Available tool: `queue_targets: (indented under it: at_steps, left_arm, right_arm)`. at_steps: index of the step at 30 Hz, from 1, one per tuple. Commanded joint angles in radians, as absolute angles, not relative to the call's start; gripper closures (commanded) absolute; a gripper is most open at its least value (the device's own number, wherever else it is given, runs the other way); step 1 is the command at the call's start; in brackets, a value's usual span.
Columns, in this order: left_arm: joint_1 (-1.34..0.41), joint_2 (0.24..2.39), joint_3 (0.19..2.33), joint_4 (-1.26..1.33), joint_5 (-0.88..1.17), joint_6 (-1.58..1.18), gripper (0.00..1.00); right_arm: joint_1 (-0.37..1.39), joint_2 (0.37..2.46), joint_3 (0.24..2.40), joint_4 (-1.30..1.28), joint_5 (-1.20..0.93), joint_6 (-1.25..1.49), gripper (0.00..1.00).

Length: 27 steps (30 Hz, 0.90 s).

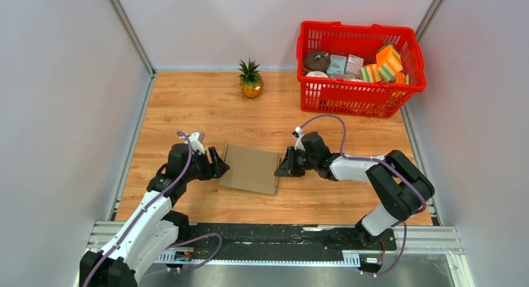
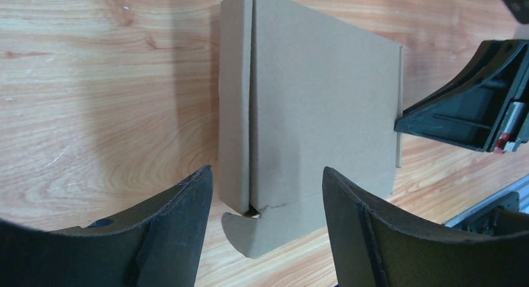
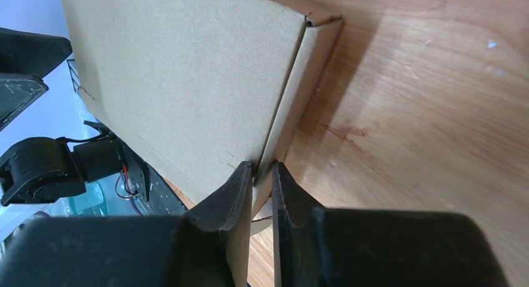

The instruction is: Fold the paper box

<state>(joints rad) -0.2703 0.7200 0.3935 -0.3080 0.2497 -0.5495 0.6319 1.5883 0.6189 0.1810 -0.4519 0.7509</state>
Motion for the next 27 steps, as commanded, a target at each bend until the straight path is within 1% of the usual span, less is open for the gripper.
queue_targets:
  at_steps: [1, 7, 13, 17, 20, 21, 23, 24, 26, 27]
  left_arm:
    - [-0.264, 0.758, 0.442, -0.276, 0.302, -0.489, 0.27]
    - [-0.264, 0.817, 0.416, -0.2, 0.373, -0.528, 0.26]
    - [-0.264, 0.992, 0.371, -0.003, 0.512, -0.61, 0.26]
    - [-0.264, 1.031, 0.331, 0.171, 0.576, -0.701, 0.26]
    - [-0.264, 1.028, 0.319, 0.225, 0.609, -0.744, 0.35]
    - [-0.264, 1.02, 0.321, 0.222, 0.611, -0.747, 0.4]
    - [-0.264, 0.988, 0.33, 0.19, 0.601, -0.749, 0.46]
    - [-0.264, 0.976, 0.334, 0.167, 0.592, -0.747, 0.51]
    - [-0.264, 0.943, 0.354, 0.08, 0.562, -0.738, 0.57]
    - [-0.264, 0.934, 0.36, 0.052, 0.552, -0.735, 0.64]
  right_arm:
    - [0.606, 1.586, 0.574, 0.074, -0.331, 0.666, 0.84]
    - [0.588, 1.598, 0.551, 0.097, -0.344, 0.667, 0.85]
    - [0.571, 1.621, 0.543, 0.113, -0.351, 0.663, 0.86]
    - [0.56, 1.626, 0.534, 0.126, -0.357, 0.66, 0.86]
    - [0.56, 1.623, 0.534, 0.135, -0.376, 0.655, 0.85]
    - [0.56, 1.614, 0.538, 0.133, -0.38, 0.646, 0.84]
    - [0.561, 1.598, 0.551, 0.106, -0.374, 0.635, 0.81]
    - [0.563, 1.577, 0.56, 0.092, -0.373, 0.621, 0.79]
    - [0.566, 1.525, 0.597, 0.03, -0.362, 0.609, 0.7]
    - [0.575, 1.5, 0.61, 0.005, -0.351, 0.594, 0.63]
